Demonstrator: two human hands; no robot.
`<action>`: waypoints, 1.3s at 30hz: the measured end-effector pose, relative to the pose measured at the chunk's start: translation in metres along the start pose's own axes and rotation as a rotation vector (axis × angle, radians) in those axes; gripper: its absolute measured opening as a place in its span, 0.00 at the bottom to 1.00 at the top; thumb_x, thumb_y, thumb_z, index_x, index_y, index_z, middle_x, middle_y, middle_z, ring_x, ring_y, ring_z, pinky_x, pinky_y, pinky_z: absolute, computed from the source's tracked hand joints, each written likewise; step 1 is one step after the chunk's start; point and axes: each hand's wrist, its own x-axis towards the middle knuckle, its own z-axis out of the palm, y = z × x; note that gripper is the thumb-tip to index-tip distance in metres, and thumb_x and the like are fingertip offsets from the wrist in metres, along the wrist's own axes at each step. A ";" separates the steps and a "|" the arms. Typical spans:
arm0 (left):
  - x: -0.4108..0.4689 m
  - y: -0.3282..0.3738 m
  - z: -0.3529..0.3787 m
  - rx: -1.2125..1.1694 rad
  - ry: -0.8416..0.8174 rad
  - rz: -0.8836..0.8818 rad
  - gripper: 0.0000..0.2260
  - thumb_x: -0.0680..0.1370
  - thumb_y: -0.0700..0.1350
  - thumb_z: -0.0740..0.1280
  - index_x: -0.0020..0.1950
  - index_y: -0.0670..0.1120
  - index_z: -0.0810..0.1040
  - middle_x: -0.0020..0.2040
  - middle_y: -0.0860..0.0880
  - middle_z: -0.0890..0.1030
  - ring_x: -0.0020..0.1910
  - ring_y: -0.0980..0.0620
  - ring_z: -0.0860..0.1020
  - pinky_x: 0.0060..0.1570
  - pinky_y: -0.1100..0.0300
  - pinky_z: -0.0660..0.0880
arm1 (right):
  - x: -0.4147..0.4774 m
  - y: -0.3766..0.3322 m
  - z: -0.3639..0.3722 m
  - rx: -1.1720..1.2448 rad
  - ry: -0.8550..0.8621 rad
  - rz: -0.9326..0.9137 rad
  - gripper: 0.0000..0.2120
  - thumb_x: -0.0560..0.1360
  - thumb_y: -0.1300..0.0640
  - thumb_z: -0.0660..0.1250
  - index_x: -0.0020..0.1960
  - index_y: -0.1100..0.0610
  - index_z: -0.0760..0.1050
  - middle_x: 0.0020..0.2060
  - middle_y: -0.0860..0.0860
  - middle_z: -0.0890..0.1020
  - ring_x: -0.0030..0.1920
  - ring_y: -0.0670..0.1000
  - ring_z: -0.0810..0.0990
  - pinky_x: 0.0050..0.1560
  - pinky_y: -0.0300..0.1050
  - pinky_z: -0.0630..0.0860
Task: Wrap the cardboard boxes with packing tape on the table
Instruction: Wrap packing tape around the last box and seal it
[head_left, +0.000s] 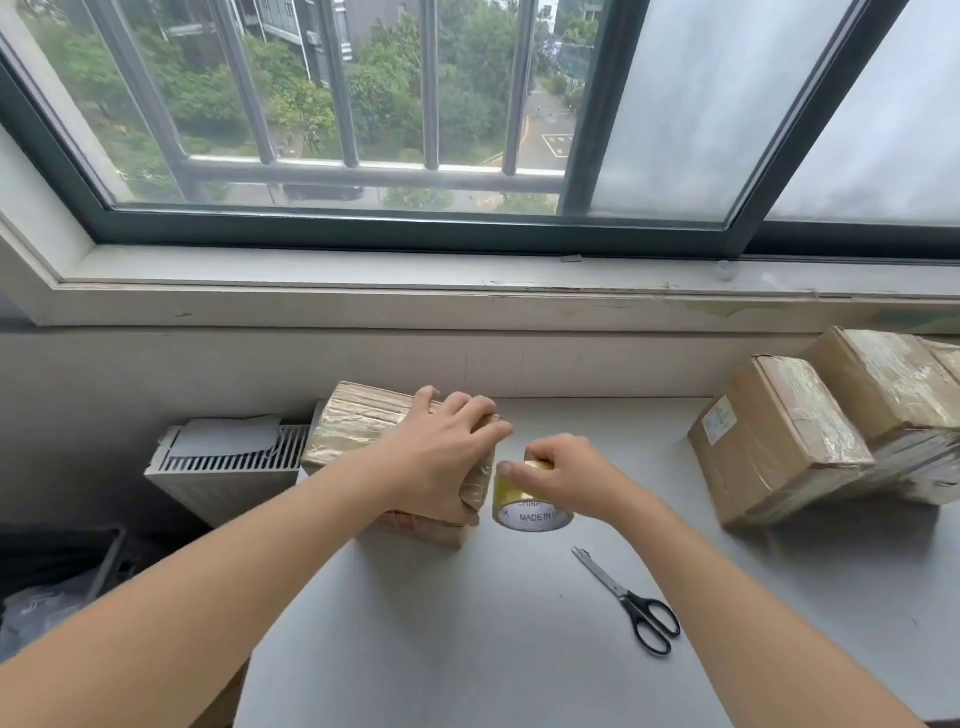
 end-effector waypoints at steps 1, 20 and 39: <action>-0.005 -0.010 -0.005 -0.065 0.044 0.005 0.45 0.63 0.70 0.74 0.75 0.57 0.61 0.72 0.51 0.63 0.71 0.46 0.65 0.71 0.40 0.60 | 0.000 -0.008 -0.005 0.030 0.019 -0.017 0.27 0.75 0.37 0.70 0.30 0.54 0.65 0.26 0.44 0.66 0.28 0.46 0.64 0.33 0.45 0.61; -0.058 -0.079 0.063 -0.964 0.387 -0.167 0.38 0.64 0.46 0.85 0.68 0.51 0.69 0.69 0.51 0.67 0.70 0.49 0.70 0.71 0.48 0.70 | 0.007 -0.095 -0.056 -0.092 -0.016 -0.161 0.23 0.75 0.38 0.72 0.35 0.56 0.76 0.26 0.46 0.75 0.26 0.44 0.73 0.28 0.41 0.69; -0.089 -0.116 0.119 -1.068 0.187 -0.351 0.38 0.66 0.49 0.84 0.69 0.59 0.67 0.73 0.66 0.62 0.74 0.61 0.67 0.77 0.49 0.65 | 0.039 -0.010 -0.052 -0.365 -0.102 0.083 0.27 0.71 0.32 0.72 0.32 0.56 0.73 0.25 0.47 0.71 0.25 0.46 0.70 0.29 0.41 0.66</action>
